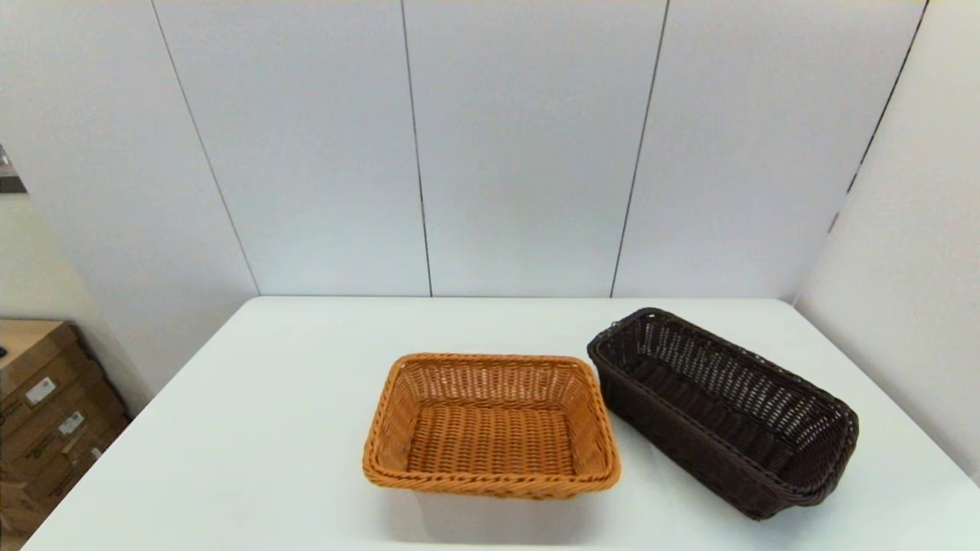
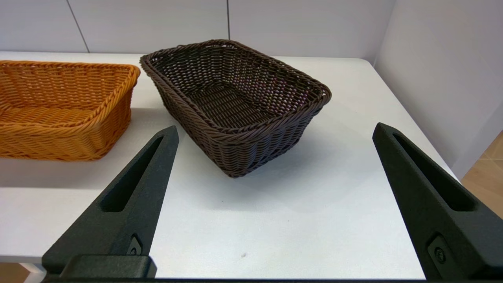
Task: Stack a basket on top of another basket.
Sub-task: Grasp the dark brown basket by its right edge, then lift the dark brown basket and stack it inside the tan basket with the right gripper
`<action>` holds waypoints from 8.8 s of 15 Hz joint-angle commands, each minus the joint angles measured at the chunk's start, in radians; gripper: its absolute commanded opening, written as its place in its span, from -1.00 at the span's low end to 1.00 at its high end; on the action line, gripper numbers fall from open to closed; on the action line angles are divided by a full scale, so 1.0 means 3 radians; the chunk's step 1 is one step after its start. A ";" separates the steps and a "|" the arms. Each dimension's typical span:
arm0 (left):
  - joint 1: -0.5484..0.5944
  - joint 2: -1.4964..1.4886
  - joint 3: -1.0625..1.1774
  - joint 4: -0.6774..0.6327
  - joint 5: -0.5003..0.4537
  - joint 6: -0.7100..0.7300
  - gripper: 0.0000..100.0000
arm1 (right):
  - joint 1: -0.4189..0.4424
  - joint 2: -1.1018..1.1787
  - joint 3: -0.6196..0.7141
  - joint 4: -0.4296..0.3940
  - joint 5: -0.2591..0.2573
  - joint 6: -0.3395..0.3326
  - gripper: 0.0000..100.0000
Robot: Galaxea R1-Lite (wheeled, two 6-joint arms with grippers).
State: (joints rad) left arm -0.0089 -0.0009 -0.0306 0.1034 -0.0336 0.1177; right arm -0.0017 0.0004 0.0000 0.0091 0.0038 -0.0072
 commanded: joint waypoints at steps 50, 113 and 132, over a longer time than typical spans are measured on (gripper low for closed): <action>-0.0001 0.0003 0.0000 -0.0002 0.0000 0.0002 1.00 | 0.0026 0.2980 -0.1345 0.1089 0.0355 0.0244 1.00; -0.0001 0.0003 0.0000 -0.0002 0.0000 -0.0004 1.00 | -0.0659 0.6262 -0.4142 0.2485 0.0642 0.2913 -1.00; -0.0001 0.0003 0.0000 -0.0002 0.0000 -0.0004 1.00 | 0.0031 0.5214 -0.4367 0.3605 0.2252 0.0592 -1.00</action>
State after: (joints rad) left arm -0.0085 -0.0009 -0.0306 0.1028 -0.0336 0.1177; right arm -0.0572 1.5683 -1.3264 1.0838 0.6845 0.2077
